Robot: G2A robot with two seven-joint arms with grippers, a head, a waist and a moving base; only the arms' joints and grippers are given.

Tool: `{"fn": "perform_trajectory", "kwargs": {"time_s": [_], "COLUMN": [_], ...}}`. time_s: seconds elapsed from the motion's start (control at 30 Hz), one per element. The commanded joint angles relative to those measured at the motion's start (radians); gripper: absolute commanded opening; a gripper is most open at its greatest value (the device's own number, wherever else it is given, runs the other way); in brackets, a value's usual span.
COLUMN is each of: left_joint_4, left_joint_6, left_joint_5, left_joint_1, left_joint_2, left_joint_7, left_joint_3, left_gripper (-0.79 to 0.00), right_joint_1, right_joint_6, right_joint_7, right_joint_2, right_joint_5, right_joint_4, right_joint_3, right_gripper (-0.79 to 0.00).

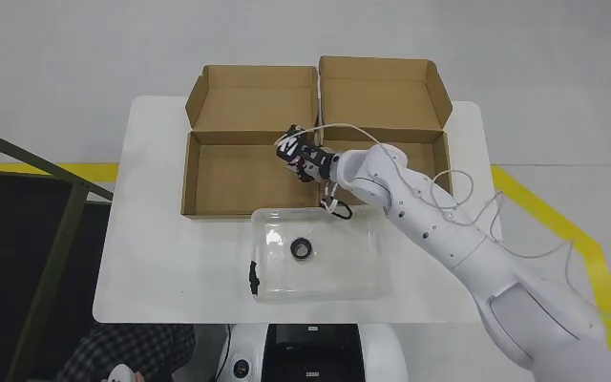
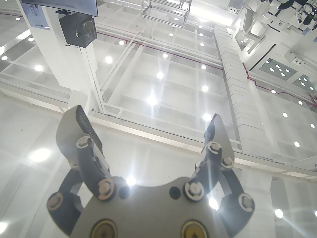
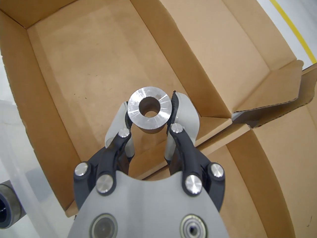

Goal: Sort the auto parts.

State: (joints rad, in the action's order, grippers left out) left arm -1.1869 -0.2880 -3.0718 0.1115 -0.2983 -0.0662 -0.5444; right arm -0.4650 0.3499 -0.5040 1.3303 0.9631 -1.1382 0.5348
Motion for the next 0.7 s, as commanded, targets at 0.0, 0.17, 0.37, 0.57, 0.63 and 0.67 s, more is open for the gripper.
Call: {"fn": "perform_trajectory", "kwargs": {"time_s": [0.0, 0.17, 0.37, 0.57, 0.63, 0.67], "left_joint_4": [0.0, 0.0, 0.0, 0.0, 0.0, 0.0], "left_joint_6": [0.0, 0.0, 0.0, 0.0, 0.0, 0.0], "left_joint_5": [0.0, 0.0, 0.0, 0.0, 0.0, 0.0], "left_joint_1": [0.0, 0.0, 0.0, 0.0, 0.0, 0.0], "left_joint_2": [0.0, 0.0, 0.0, 0.0, 0.0, 0.0], "left_joint_7": [0.0, 0.0, 0.0, 0.0, 0.0, 0.0], "left_joint_3": [0.0, 0.0, 0.0, 0.0, 0.0, 0.0], "left_gripper": [0.0, 0.0, 0.0, 0.0, 0.0, 0.0], "right_joint_1": [0.005, 0.019, 0.028, 0.033, 0.034, 0.035], "right_joint_6": [0.005, 0.017, 0.027, 0.03, 0.027, 0.026], "right_joint_7": [-0.003, -0.017, -0.028, -0.049, -0.057, -0.061], "right_joint_2": [0.009, 0.029, 0.05, 0.069, 0.075, 0.078], "right_joint_5": [0.001, 0.007, 0.026, 0.051, 0.059, 0.064], "right_joint_4": [0.019, 0.061, 0.087, 0.092, 0.093, 0.092], "right_joint_3": [-0.004, -0.01, -0.016, -0.025, -0.026, -0.027], "right_gripper": [-0.785, -0.785, -0.637, -0.613, -0.576, -0.551]}}
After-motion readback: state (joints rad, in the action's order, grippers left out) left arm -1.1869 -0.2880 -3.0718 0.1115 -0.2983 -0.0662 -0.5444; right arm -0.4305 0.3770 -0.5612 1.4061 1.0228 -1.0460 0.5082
